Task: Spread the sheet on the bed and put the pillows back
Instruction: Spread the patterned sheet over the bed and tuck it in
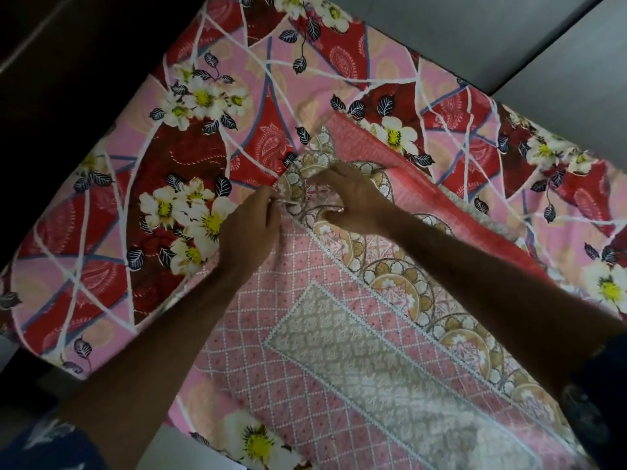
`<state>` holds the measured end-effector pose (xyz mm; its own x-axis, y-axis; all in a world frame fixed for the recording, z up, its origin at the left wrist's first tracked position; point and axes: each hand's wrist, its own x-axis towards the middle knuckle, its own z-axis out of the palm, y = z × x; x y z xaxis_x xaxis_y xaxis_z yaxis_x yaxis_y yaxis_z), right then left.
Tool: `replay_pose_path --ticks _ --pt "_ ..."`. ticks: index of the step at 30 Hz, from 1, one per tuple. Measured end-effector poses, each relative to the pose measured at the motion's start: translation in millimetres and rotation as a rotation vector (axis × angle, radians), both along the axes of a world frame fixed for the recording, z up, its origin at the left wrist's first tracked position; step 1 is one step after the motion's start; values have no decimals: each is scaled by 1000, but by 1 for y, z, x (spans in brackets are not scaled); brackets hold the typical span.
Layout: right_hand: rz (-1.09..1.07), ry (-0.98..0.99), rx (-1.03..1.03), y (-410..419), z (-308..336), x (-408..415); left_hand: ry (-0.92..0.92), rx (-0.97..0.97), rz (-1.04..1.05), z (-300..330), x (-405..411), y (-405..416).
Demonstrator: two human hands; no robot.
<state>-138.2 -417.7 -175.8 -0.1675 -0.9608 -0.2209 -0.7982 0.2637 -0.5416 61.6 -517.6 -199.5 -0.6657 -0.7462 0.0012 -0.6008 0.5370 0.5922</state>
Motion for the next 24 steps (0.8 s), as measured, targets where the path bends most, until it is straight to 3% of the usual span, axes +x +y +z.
replay_pose_path --ticks 3,5,11,16,21,24 --pt "159 -214 305 -38 23 -3 153 -16 11 18 14 4" --pt "264 -206 469 -58 37 -4 176 -16 45 20 23 1" --pt "255 -54 591 -91 65 -31 156 8 47 12 36 -10" --pt "300 -59 692 -108 85 -38 152 26 38 13 34 -15" --pt "490 395 1070 -117 89 -47 128 -8 12 14 36 -20" --pt "475 631 1019 -118 93 -63 132 -15 5 12 35 -20"
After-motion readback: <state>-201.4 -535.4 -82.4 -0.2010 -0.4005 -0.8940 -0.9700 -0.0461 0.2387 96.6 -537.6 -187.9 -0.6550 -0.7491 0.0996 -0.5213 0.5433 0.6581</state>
